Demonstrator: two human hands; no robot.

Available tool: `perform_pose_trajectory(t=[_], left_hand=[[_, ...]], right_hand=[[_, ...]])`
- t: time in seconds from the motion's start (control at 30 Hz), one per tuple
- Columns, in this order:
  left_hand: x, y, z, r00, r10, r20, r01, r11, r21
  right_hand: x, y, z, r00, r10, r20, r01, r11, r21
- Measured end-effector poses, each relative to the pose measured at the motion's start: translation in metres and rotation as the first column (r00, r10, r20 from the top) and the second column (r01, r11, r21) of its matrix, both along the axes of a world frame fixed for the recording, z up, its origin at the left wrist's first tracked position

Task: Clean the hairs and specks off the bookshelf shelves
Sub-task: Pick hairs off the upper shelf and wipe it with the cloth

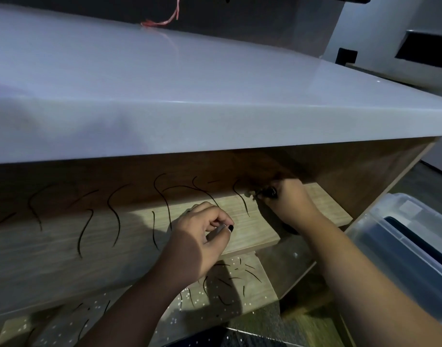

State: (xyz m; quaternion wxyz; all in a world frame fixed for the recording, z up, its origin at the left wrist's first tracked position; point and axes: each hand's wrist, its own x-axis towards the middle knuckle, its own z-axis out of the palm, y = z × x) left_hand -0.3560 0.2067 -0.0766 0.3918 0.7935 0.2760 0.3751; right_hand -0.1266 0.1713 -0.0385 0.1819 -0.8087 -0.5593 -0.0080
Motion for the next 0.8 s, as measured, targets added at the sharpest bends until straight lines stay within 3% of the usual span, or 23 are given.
perform_pose_trajectory(t=[0.17,0.37,0.57,0.8], left_hand=[[0.000,0.000,0.000,1.000,0.011,0.005,-0.011,1.000,-0.020],[-0.002,0.002,0.001,0.995,0.035,0.092,-0.020,0.987,-0.162],[-0.004,0.003,0.000,0.994,0.025,0.110,-0.003,0.982,-0.190],[-0.003,0.002,0.001,0.992,0.015,0.122,0.007,0.984,-0.179]], right_hand=[[0.010,0.041,0.008,0.999,-0.029,0.030,0.031,0.996,-0.078],[0.014,0.049,0.011,0.997,-0.074,0.004,0.074,0.987,-0.145],[-0.005,0.001,0.010,0.998,0.004,-0.067,-0.006,1.000,-0.024],[-0.002,0.000,0.003,0.996,-0.006,-0.085,0.005,1.000,-0.011]])
